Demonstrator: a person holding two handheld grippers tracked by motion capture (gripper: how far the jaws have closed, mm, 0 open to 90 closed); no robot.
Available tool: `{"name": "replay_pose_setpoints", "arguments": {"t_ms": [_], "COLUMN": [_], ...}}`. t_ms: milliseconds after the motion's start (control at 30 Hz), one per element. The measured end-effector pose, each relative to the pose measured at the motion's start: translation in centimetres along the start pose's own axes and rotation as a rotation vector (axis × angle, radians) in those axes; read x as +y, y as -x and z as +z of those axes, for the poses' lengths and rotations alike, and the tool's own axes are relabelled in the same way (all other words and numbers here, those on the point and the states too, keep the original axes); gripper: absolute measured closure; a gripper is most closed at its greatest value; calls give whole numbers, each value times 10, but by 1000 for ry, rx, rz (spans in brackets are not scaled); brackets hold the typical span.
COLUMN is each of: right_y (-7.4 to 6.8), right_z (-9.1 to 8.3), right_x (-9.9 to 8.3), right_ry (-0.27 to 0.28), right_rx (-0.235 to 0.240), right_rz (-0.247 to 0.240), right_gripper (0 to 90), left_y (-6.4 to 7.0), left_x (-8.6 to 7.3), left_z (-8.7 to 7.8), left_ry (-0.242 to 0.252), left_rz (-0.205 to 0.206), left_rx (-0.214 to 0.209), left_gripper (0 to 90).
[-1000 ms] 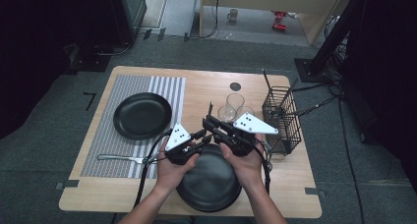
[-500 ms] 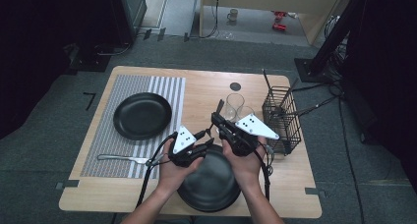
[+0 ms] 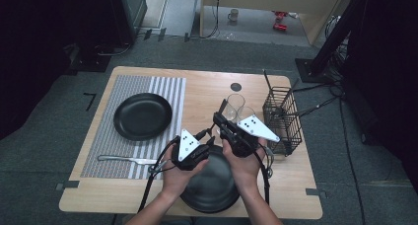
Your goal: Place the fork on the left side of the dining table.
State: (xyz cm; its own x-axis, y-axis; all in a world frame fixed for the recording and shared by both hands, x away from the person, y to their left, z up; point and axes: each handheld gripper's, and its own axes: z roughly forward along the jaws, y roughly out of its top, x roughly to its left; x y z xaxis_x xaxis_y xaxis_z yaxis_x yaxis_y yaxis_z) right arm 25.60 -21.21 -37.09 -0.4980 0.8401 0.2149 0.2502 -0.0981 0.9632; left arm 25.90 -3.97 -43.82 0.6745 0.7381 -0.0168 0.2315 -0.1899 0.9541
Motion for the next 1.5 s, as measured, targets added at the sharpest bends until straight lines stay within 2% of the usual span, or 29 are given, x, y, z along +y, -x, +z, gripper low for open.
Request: {"name": "replay_pose_setpoints", "arguments": {"t_ms": [67, 133, 233, 333, 400, 500, 700, 800, 833, 867, 967, 1200, 1333, 1367, 1400, 1500], "right_y": [0, -1, -1, 0, 2, 2, 2, 2, 1, 0, 1, 4, 6, 5, 4, 5], "right_z": [0, 1, 1, 0, 0, 1, 3, 3, 3, 3, 3, 5, 7, 6, 5, 4], "right_x": [-1, -2, -3, -4, -5, -6, -7, -7, -8, -8, -8, -13, -18, -18, -18, -17], "right_ry": [0, -2, 5, 6, 11, 11, 0, -4, -10, -10, -12, -14, -27, -17, -12, 1], "right_rx": [13, 21, 18, 35, 82, 138, 159, 172, 172, 171, 170, 176, 171, 146, 110, 65], "right_rz": [17, 20, 27, 29, 33, 24, 13, 7, -3, -13, -17, -3, -2, -14, -27, -33], "right_gripper": [885, 883, 881, 864, 814, 797, 811, 810, 803, 808, 815, 804, 830, 845, 848, 849], "left_y": [2, 3, 1, -4, -7, -10, -17, -23, -25, -28, -29, -31, -31, -31, -31, -30], "left_x": [0, 0, 0, -1, -1, -2, -2, -2, -3, -2, -2, -4, -5, -5, -5, -4], "left_z": [2, 2, 1, 0, -1, -2, -3, -4, -5, -6, -6, -3, -2, -1, -1, -3], "left_ry": [-4, 1, 3, -3, 6, 15, 20, 25, 36, 42, 31, 19, 15, 10, 4, 1], "left_rz": [5, 10, 1, -20, -43, -60, -93, -123, -139, -148, -138, -222, -236, -239, -238, -193], "left_rx": [17, 32, 29, -7, -42, -72, -132, -131, -122, -121, -118, -191, -218, -228, -239, -238], "left_gripper": [641, 683, 700, 707, 709, 713, 725, 784, 891, 900, 900, 900, 900, 898, 880, 694]}}
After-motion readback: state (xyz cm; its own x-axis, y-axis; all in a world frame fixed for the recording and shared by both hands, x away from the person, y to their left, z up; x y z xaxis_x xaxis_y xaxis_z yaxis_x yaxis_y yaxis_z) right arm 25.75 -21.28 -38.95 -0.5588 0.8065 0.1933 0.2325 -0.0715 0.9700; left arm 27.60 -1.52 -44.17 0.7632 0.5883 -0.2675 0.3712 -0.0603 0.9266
